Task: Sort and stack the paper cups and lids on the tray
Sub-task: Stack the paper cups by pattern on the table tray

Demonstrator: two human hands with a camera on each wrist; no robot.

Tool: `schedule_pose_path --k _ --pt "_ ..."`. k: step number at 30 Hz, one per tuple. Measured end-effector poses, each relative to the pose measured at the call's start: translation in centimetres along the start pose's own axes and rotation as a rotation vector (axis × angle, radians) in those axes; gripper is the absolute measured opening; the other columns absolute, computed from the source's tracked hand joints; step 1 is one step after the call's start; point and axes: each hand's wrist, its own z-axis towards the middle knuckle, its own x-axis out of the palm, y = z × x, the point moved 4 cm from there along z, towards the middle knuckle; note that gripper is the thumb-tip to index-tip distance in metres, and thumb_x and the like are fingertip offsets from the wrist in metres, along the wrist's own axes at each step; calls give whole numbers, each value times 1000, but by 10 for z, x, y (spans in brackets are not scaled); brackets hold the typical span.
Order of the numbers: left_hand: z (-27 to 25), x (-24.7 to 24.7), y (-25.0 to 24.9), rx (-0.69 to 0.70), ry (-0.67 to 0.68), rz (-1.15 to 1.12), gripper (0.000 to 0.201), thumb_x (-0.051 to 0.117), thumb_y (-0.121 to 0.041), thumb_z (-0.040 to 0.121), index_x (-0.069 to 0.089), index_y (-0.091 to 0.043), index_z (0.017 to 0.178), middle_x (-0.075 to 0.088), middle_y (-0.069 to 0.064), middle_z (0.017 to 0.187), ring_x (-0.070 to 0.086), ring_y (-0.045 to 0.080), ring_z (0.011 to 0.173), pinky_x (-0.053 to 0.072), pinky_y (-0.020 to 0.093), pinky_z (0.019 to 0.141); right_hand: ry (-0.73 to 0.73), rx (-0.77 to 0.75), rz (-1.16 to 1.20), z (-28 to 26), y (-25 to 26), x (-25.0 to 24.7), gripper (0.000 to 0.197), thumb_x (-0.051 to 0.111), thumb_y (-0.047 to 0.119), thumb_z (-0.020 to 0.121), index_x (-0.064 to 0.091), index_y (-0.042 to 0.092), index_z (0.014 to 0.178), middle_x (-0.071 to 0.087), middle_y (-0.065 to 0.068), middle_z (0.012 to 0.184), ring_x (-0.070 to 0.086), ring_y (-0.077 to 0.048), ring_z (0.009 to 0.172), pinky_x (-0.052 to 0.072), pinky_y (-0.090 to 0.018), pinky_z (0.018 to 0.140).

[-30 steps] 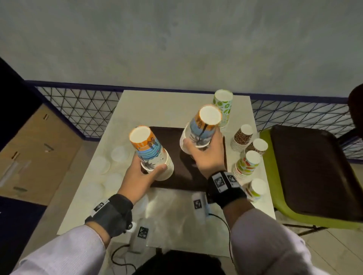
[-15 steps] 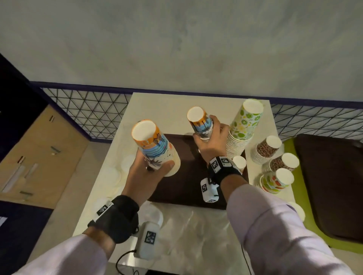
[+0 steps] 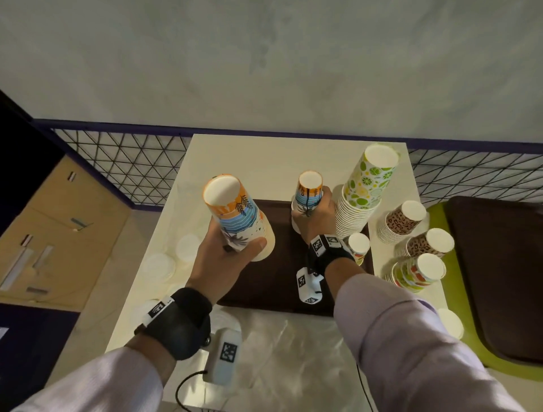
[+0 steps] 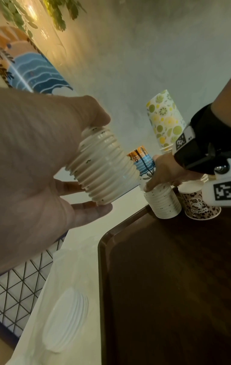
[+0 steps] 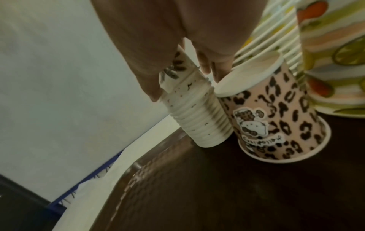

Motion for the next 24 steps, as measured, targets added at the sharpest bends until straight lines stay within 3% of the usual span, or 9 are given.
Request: schedule_pose_path --k 3,5,7,8,10,14,18,24 --pt "7 3 -7 32 19 -5 61 80 -21 87 48 -30 138 60 -28 126 57 -17 114 51 17 100 29 76 36 -4 -1 -5 99 85 25 74 26 8 152 48 -16 141 49 -31 132 46 -44 108" --pt "13 5 -13 48 23 -14 63 80 -25 88 50 -24 143 62 -20 131 58 -7 122 51 30 108 57 112 81 -11 3 -12 109 85 23 74 13 13 156 40 -16 150 43 -32 139 42 -46 113" --pt "21 6 -18 58 27 -26 70 79 -37 86 48 -22 147 62 -14 138 58 1 128 49 39 113 97 135 161 -26 11 -27 111 82 15 76 7 14 158 35 -12 156 39 -27 143 36 -36 116" --pt "25 7 -21 57 27 -41 74 78 -44 84 48 -24 148 62 -13 140 58 3 129 49 43 113 117 122 172 -37 18 -35 106 80 12 77 11 13 158 37 -10 156 40 -23 142 34 -28 114" --pt "35 11 -28 52 16 -100 78 78 -49 80 46 -27 147 62 -13 141 59 6 130 53 49 108 157 47 119 -61 31 -55 81 74 16 82 31 16 151 47 -4 147 47 -18 134 36 -26 109" --pt "57 27 -51 61 5 -164 69 81 -38 82 46 -32 141 64 -19 133 61 -1 122 52 42 110 281 -23 3 -112 35 -89 50 68 20 89 56 19 138 47 -2 137 51 -10 109 46 -24 102" --pt "80 53 -65 106 66 -207 68 85 -32 83 48 -33 139 65 -16 134 63 0 122 50 40 112 219 -89 8 -154 34 -128 32 66 20 88 67 24 120 52 4 122 58 -11 97 55 -34 89" --pt "104 89 -61 111 102 -94 65 88 -32 80 50 -32 133 66 -12 133 65 5 120 52 40 110 25 -178 -107 -188 23 -189 30 68 14 87 69 21 116 54 4 112 54 -14 97 42 -19 86"
